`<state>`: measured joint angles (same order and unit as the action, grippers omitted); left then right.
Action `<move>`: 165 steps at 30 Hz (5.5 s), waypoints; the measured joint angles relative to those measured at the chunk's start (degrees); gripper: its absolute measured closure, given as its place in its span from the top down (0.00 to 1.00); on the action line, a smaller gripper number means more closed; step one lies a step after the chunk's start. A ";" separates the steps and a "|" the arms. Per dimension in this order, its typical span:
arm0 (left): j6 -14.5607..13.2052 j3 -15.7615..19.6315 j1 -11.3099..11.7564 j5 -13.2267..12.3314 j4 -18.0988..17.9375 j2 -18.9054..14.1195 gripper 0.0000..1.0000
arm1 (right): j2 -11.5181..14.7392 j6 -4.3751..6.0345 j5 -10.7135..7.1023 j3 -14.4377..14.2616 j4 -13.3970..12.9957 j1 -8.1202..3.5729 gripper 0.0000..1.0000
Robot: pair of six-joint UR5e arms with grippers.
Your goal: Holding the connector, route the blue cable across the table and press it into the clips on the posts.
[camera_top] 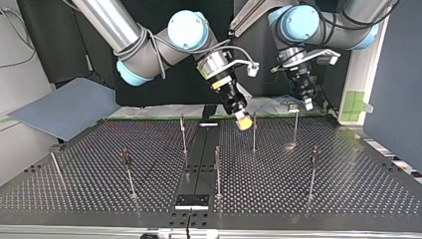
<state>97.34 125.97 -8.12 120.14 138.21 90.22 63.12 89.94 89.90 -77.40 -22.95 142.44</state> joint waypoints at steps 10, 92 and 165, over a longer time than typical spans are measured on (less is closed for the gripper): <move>5.40 -2.00 2.91 -5.41 0.59 -5.22 0.00 | -0.15 0.40 1.33 2.80 1.33 -0.34 0.00; 14.45 -14.67 17.28 -29.54 0.59 0.50 0.00 | -10.90 5.13 -2.23 21.75 10.74 -1.51 0.00; 16.12 -10.22 17.72 -25.64 14.23 1.77 1.00 | -11.71 3.68 0.87 22.95 13.02 -3.07 0.00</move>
<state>113.46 115.76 9.60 94.50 152.44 91.99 51.42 93.62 90.76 -54.45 -9.93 139.37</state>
